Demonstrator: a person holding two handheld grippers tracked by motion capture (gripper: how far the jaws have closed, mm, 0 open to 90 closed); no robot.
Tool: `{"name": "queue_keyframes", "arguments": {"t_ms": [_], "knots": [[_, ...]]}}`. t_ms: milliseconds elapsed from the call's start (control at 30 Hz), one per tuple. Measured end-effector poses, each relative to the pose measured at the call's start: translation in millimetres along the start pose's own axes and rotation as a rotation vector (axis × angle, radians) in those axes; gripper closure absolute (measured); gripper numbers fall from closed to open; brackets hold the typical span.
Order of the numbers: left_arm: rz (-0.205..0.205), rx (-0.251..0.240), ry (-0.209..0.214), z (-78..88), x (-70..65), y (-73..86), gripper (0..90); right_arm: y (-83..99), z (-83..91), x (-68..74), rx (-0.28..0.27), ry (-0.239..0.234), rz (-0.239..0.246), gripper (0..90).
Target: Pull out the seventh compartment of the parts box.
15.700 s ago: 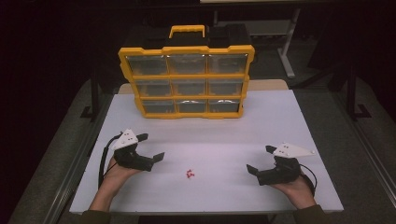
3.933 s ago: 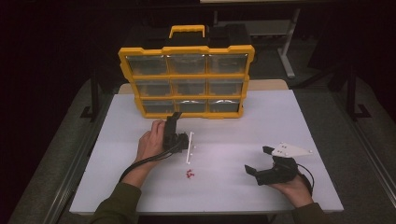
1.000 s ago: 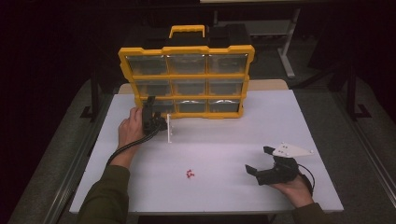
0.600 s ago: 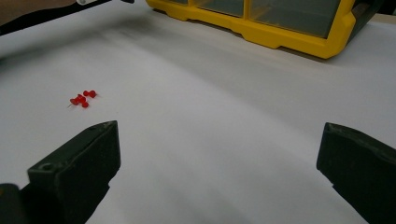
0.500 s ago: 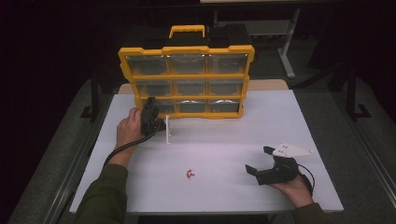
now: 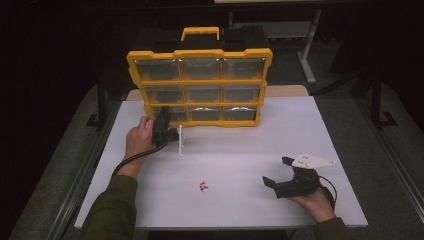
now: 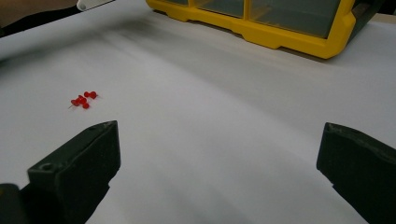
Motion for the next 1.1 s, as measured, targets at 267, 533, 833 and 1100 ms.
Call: {"name": "queue_keyframes", "arguments": {"t_ms": [267, 533, 833, 1100], "knots": [[-0.003, -0.009, -0.007, -0.8, 0.4, -1.2, 65.2, -0.1, -0.2, 0.0, -0.002, 0.000, -0.003, 0.0], [-0.006, -0.011, -0.009, -2.2, -0.1, -2.4, 71.0, -0.1, 0.0, -0.2, -0.004, 0.001, -0.003, 0.0], [0.001, -0.001, 0.001, -3.8, -2.9, -1.9, 73.1, 0.1, -0.1, -0.3, -0.003, 0.001, -0.004, 0.0], [-0.002, 0.011, -0.001, -5.2, -4.3, -2.1, 75.4, 0.3, 0.1, -0.4, -0.003, 0.001, -0.005, 0.0]]}}
Point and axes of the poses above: each handheld gripper's, and its own axes: z roughly backward along the jaws, y roughly out of its underside, x roughly to its left, the point moved 9 cm from there along -z, roughly forward along the jaws, and after that the axes turned 13 degrees about -y, right-handed, at the moved point
